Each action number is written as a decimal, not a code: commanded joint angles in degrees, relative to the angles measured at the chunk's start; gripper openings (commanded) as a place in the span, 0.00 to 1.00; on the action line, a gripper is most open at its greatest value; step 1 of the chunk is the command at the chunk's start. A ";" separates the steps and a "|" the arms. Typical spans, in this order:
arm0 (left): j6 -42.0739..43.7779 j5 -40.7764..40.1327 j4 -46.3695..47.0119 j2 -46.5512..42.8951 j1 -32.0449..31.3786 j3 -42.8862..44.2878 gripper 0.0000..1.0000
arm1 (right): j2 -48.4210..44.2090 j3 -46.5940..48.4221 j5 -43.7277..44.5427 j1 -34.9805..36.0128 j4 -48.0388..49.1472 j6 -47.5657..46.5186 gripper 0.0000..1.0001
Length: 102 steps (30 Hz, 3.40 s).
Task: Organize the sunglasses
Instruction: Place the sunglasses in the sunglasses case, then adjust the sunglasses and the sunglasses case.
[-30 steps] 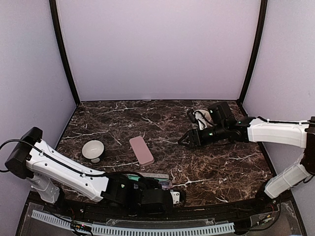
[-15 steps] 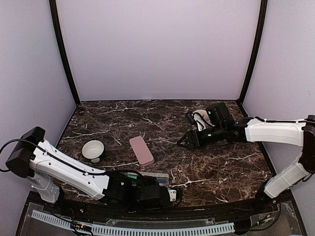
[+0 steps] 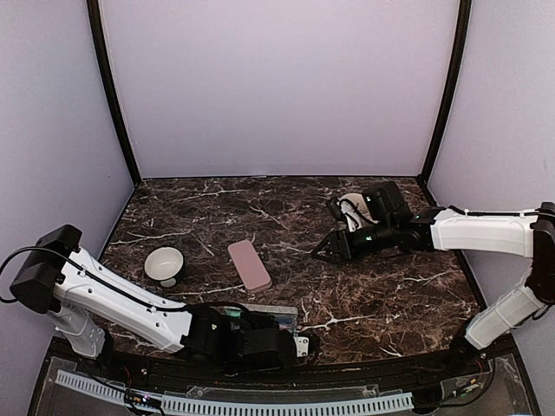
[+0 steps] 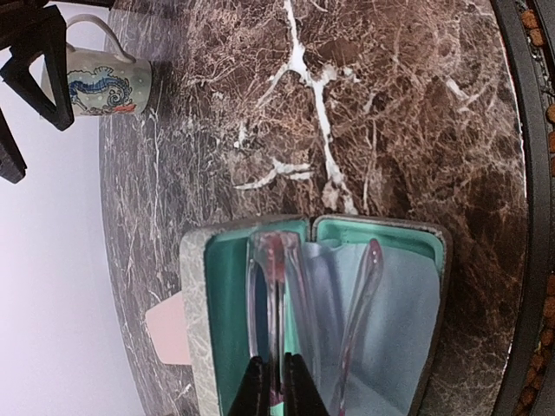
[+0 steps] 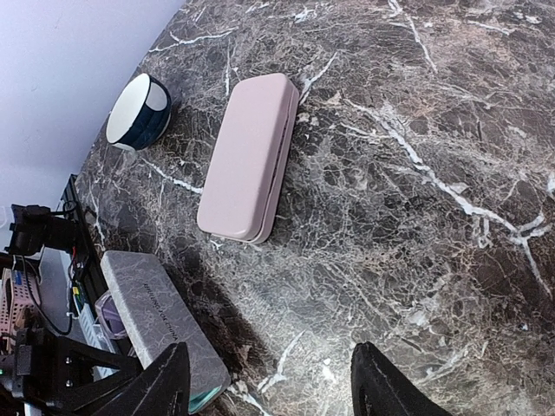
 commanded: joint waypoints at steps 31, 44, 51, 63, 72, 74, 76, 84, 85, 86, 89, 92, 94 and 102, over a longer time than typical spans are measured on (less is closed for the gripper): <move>-5.96 0.25 -1.24 0.08 -1.95 -1.57 0.25 | 0.44 -0.60 -1.46 0.31 2.77 1.65 0.64; -32.57 14.13 -8.40 -16.89 0.44 -6.47 0.51 | -6.74 -8.54 1.82 9.64 0.37 8.45 0.65; -42.68 23.13 -6.12 -24.13 5.67 -14.80 0.52 | -8.35 -17.00 3.97 19.93 8.83 19.98 0.65; -50.65 21.99 -7.06 -24.58 10.70 -18.86 0.45 | 3.77 -14.23 9.35 29.26 15.57 24.72 0.53; -54.10 25.45 -3.55 -24.78 12.57 -21.86 0.46 | 8.37 -11.25 9.33 29.89 16.89 24.72 0.41; -54.69 25.96 -3.23 -24.99 13.11 -22.42 0.46 | 8.47 -10.94 9.10 29.89 16.90 24.70 0.38; -55.26 26.00 -3.06 -25.13 13.25 -22.80 0.45 | 10.09 -10.76 9.09 29.82 16.79 24.79 0.35; -56.42 27.39 -1.29 -25.10 13.59 -23.63 0.44 | 11.76 -10.64 9.18 29.96 16.52 24.91 0.26; -56.51 27.28 -1.60 -24.94 13.63 -23.56 0.44 | 12.09 -10.51 9.18 30.01 16.51 24.90 0.25; -56.71 27.07 -1.88 -24.96 13.56 -23.52 0.45 | 12.41 -10.32 9.31 30.16 16.32 24.82 0.24; -57.26 26.70 -2.44 -25.08 13.65 -23.55 0.45 | 13.02 -9.23 10.86 30.99 14.33 24.32 0.23; -57.85 26.53 -1.98 -24.65 13.72 -23.81 0.45 | 13.29 -8.08 14.00 31.93 12.39 24.03 0.22; -58.09 26.53 -1.70 -23.91 13.65 -23.97 0.44 | 13.68 -7.22 16.12 32.75 10.93 23.81 0.21; -60.64 24.08 -3.22 -22.57 13.70 -24.10 0.39 | 15.02 -3.29 27.24 37.20 4.34 23.23 0.18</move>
